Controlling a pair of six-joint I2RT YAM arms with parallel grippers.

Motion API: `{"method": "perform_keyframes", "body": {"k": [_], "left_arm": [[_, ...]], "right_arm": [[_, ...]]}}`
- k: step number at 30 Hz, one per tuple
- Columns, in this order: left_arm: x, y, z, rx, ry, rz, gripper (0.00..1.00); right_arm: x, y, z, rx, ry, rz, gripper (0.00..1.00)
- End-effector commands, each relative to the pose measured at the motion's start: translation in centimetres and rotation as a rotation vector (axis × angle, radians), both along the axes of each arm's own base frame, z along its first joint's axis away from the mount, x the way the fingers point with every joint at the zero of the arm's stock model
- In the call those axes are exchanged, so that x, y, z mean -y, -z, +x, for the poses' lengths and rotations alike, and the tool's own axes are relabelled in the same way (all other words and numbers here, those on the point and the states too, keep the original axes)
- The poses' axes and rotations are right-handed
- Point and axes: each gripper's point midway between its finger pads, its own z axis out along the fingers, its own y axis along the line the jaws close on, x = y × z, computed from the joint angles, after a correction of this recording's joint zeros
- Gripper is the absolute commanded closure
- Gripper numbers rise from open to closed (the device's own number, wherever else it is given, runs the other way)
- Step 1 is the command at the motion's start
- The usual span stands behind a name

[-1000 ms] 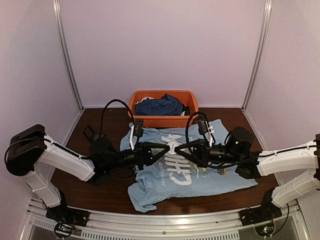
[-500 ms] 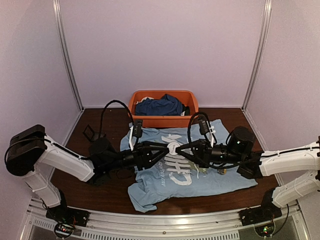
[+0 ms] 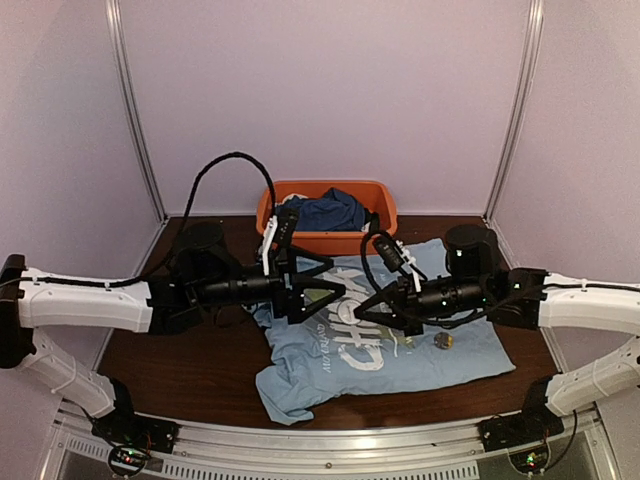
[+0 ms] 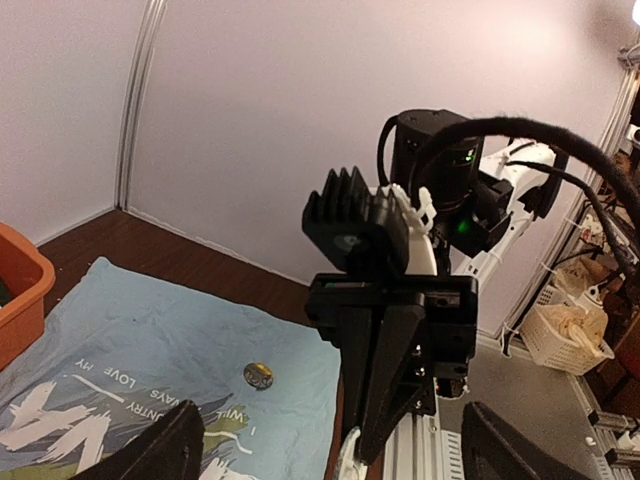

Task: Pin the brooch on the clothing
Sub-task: Pass from the left arm to the right, then open the brooch.

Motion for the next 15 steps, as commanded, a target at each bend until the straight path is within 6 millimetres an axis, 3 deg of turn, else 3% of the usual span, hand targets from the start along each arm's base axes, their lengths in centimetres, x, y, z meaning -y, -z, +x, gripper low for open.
{"method": "perform_keyframes", "body": {"k": [1, 8, 15], "left_arm": [[-0.8, 2.9, -0.9, 0.131, 0.055, 0.274, 0.10], [-0.8, 2.9, -2.0, 0.245, 0.118, 0.369, 0.14], [0.9, 5.2, -2.5, 0.319, 0.149, 0.485, 0.24]], "right_arm": [[1.5, 2.6, -2.5, -0.064, -0.096, -0.132, 1.00], [1.4, 2.7, -3.0, -0.180, -0.096, -0.112, 1.00], [0.9, 3.0, -3.0, -0.290, -0.098, -0.092, 1.00]]}}
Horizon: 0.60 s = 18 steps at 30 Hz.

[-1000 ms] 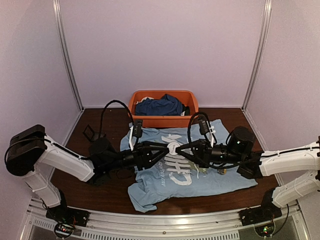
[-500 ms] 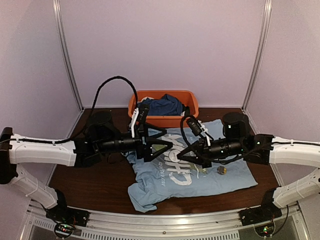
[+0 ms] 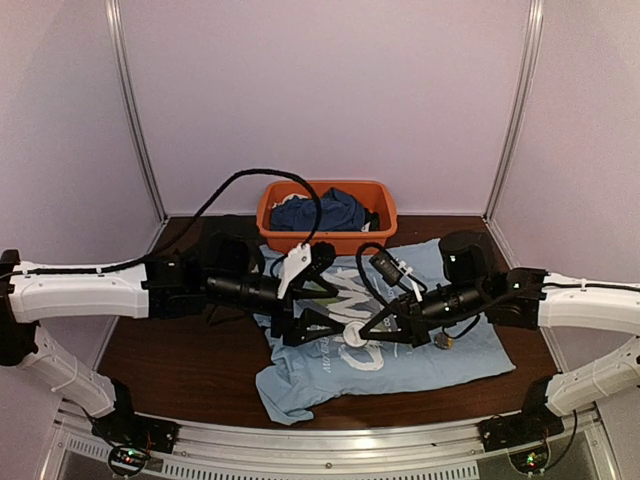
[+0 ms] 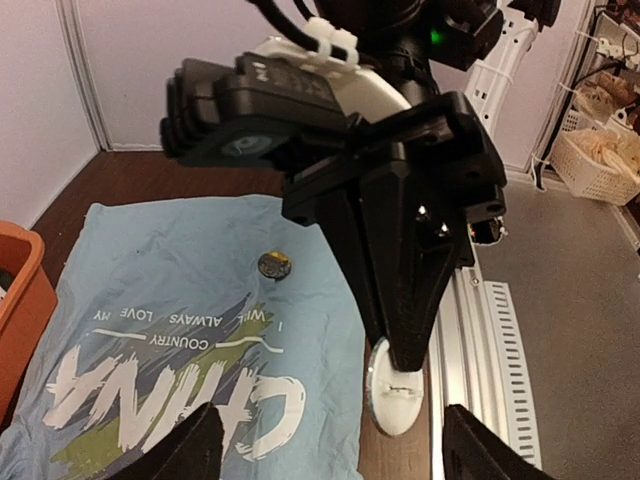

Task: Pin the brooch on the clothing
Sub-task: Open the brooch.

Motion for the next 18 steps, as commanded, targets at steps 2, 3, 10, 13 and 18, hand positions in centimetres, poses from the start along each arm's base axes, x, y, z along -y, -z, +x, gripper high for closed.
{"method": "perform_keyframes", "body": {"k": [2, 3, 10, 13, 18], "left_arm": [[1.1, 1.3, -0.3, 0.080, 0.035, 0.080, 0.30], [1.3, 1.3, -0.4, 0.082, 0.042, 0.080, 0.31], [1.7, 1.7, -0.6, 0.098, 0.045, 0.091, 0.41], [1.8, 1.7, -0.6, 0.098, 0.044, 0.087, 0.44], [2.4, 1.9, -1.2, 0.098, 0.067, 0.088, 0.45]], "right_arm": [[-0.2, 0.3, -0.4, -0.085, -0.017, 0.015, 1.00], [-0.2, 0.2, -0.4, -0.087, -0.018, 0.018, 1.00], [-0.3, 0.2, -0.6, -0.106, -0.026, 0.031, 1.00], [-0.3, 0.5, -0.7, -0.114, -0.030, 0.029, 1.00], [-0.4, 0.5, -0.6, -0.118, -0.031, 0.035, 1.00]]}}
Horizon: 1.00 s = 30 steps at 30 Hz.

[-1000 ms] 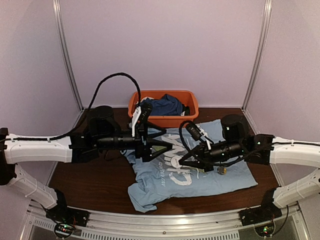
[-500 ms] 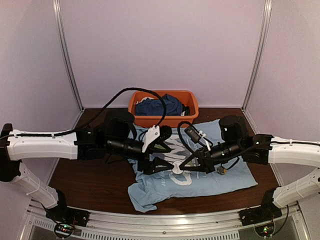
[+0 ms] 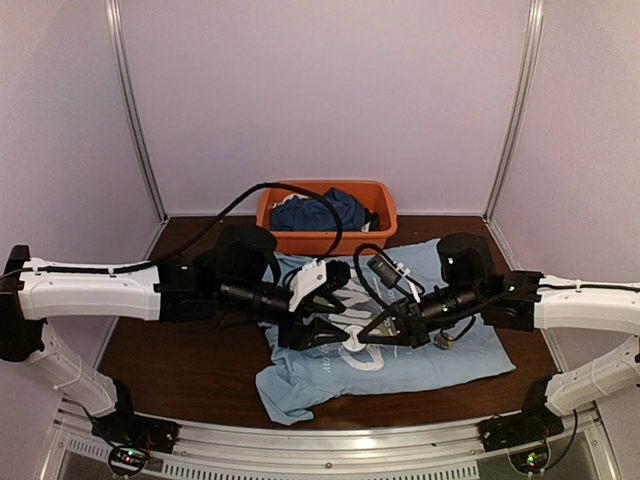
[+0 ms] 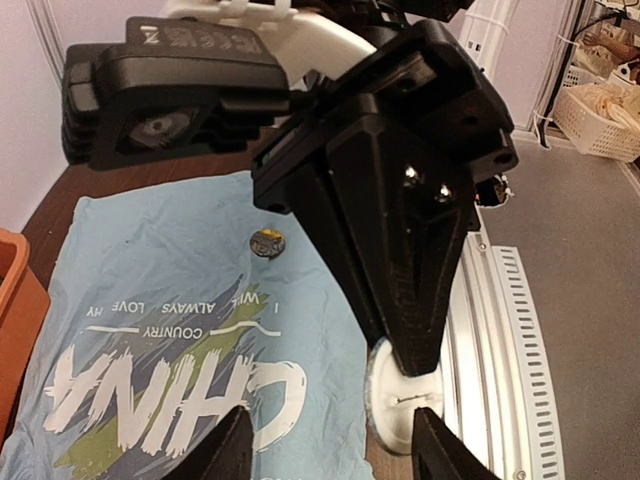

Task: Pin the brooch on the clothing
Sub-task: Open the brooch.

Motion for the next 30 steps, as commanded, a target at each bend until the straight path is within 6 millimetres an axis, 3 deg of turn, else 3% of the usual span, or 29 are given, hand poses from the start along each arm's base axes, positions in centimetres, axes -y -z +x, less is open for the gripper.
{"method": "perform_keyframes", "body": {"k": [1, 12, 24, 26, 30], "left_arm": [[1.2, -0.6, -0.3, 0.025, 0.023, -0.013, 0.45], [1.8, -0.3, -0.1, 0.024, 0.008, -0.016, 0.63], [2.0, -2.3, 0.9, 0.035, -0.067, -0.114, 0.71], [1.9, -2.6, 1.0, 0.040, -0.076, -0.122, 0.69], [0.2, -4.8, 1.3, 0.056, -0.137, -0.174, 0.46]], "right_arm": [[-0.1, 0.3, 0.0, -0.012, -0.007, 0.010, 1.00], [-0.1, 0.4, -0.1, -0.019, -0.009, 0.008, 1.00], [-0.1, 0.9, -0.1, -0.039, -0.005, 0.004, 1.00], [-0.1, 0.8, -0.1, -0.034, -0.005, 0.005, 1.00], [0.5, 1.7, 1.1, 0.013, 0.065, -0.071, 1.00]]}}
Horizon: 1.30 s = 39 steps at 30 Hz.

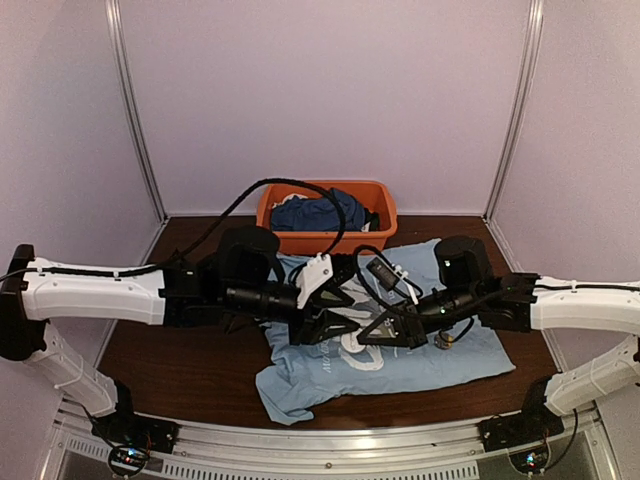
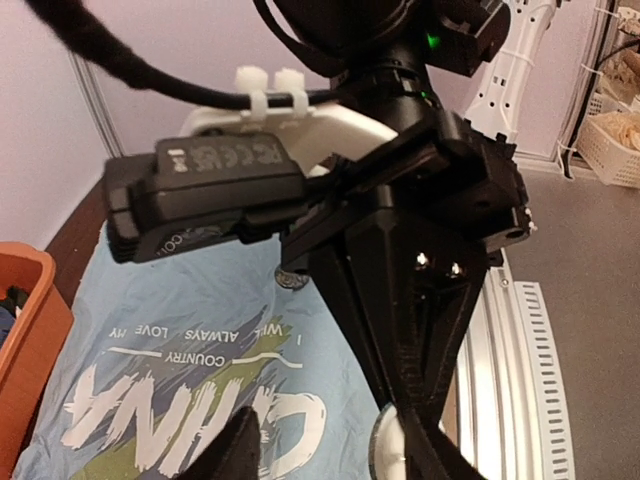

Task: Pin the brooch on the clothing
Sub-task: Open the brooch, then pick up the clothing with brooches at the center of the board.

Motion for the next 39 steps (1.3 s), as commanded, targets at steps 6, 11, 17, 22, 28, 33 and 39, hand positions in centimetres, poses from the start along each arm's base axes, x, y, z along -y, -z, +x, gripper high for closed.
{"method": "perform_keyframes", "body": {"k": [6, 11, 17, 22, 28, 33, 39], "left_arm": [[-6.5, -2.1, 3.9, 0.014, -0.319, -0.079, 0.08], [-7.3, 4.9, 5.5, -0.078, -0.444, 0.092, 0.02], [-6.6, 11.1, 6.1, -0.134, -0.467, 0.226, 0.06], [-7.0, 14.7, 6.6, -0.122, -0.487, 0.375, 0.15], [-8.1, 16.9, 7.4, -0.075, -0.506, 0.504, 0.24], [-8.8, 18.3, 7.6, -0.077, -0.514, 0.547, 0.34], [-9.3, 19.7, 8.1, -0.084, -0.516, 0.581, 0.51]], "right_arm": [[3.0, 3.3, 5.9, 0.221, 0.288, -0.320, 1.00], [4.9, 4.4, 9.6, 0.298, 0.464, -0.462, 1.00], [6.4, 5.8, 11.1, 0.212, 0.598, -0.500, 1.00], [8.4, 5.5, 12.1, 0.190, 0.736, -0.526, 1.00], [7.6, 4.7, 11.8, 0.206, 0.678, -0.491, 1.00], [7.3, 4.4, 12.1, 0.225, 0.672, -0.480, 1.00], [6.3, 5.0, 11.7, 0.200, 0.617, -0.472, 1.00]]}}
